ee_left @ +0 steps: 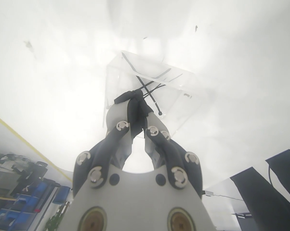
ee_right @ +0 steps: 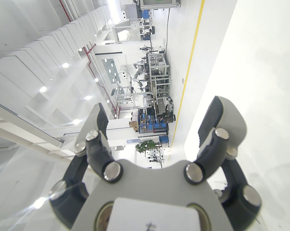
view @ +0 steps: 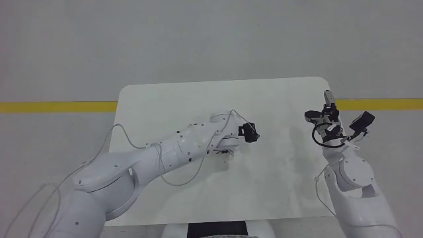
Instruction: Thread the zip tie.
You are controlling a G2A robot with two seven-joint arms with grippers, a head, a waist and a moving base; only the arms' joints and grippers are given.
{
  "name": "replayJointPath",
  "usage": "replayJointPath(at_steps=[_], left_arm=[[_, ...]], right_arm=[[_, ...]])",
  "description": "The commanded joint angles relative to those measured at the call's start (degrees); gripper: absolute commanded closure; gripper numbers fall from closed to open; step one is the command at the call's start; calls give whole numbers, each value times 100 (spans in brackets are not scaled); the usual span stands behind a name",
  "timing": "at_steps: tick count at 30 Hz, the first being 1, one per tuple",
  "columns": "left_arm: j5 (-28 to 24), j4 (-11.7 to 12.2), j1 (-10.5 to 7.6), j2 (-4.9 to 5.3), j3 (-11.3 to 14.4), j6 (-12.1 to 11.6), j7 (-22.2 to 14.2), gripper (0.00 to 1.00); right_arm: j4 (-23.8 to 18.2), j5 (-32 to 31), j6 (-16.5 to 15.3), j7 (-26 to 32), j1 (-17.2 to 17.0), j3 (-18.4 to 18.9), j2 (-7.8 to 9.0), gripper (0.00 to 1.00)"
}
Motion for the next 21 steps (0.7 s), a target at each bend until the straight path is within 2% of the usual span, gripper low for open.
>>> replayJointPath(at_steps=[1, 5, 8, 19, 21], left_arm=[[72, -43, 42, 3, 0, 0, 28, 74], [149, -2, 75, -7, 0, 0, 111, 64], [257, 64, 86, -33, 0, 0, 173, 65], [612, 273, 201, -197, 0, 0, 218, 76], [631, 318, 208, -229, 0, 0, 216, 84]], right_arm=[[0, 0, 0, 0, 0, 0, 0, 0], [0, 0, 0, 0, 0, 0, 0, 0], [0, 0, 0, 0, 0, 0, 0, 0], [0, 0, 0, 0, 0, 0, 0, 0], [0, 0, 0, 0, 0, 0, 0, 0]])
